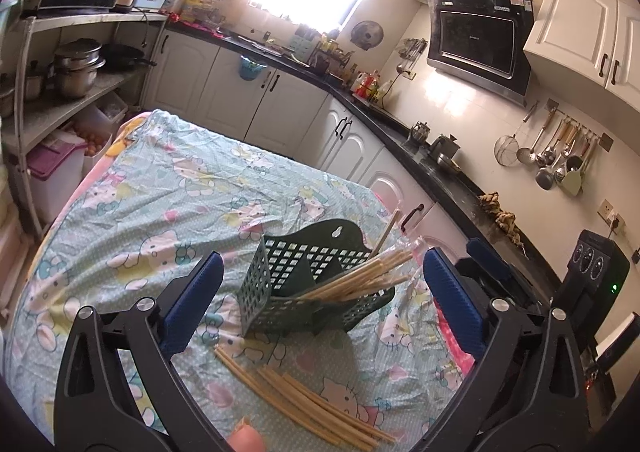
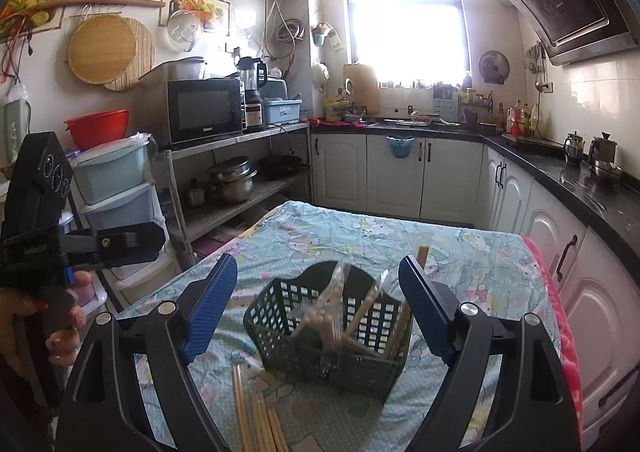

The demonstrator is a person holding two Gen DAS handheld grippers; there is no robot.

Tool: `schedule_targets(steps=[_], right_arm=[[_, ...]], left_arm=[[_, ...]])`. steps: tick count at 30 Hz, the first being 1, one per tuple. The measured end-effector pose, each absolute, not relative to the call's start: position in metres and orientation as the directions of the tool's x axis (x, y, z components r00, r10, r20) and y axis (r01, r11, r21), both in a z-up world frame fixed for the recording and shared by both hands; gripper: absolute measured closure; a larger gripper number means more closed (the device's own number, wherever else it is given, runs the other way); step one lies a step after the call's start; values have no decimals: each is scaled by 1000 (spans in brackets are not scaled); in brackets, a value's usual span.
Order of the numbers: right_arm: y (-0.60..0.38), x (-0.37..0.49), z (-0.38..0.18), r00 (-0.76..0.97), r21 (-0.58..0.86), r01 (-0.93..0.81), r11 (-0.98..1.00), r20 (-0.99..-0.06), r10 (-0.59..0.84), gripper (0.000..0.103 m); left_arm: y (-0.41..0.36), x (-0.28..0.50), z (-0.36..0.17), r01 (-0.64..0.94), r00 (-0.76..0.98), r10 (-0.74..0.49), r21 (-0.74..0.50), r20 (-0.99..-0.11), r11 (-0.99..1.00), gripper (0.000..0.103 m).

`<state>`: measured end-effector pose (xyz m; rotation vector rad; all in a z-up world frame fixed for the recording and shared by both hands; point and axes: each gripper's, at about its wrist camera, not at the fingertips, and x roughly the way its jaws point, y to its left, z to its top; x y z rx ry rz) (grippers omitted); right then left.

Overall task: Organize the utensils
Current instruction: 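Withdraw both open tools from the basket toward the chopstick pile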

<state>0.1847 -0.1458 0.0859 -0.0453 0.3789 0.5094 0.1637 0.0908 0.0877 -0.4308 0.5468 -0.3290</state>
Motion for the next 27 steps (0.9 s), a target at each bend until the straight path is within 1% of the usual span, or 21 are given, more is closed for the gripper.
schedule_targets(steps=[11,27], right_arm=[[-148,159,74,791,32,-494,869,-399,465,23],[-138,139,40,735,-8,-538,843,-495,464,23]], left_arm=[[87,152,67,157,787,-402,-478,-468,864,11],[84,139,42,129,767,-370,-439,-524,889,11]])
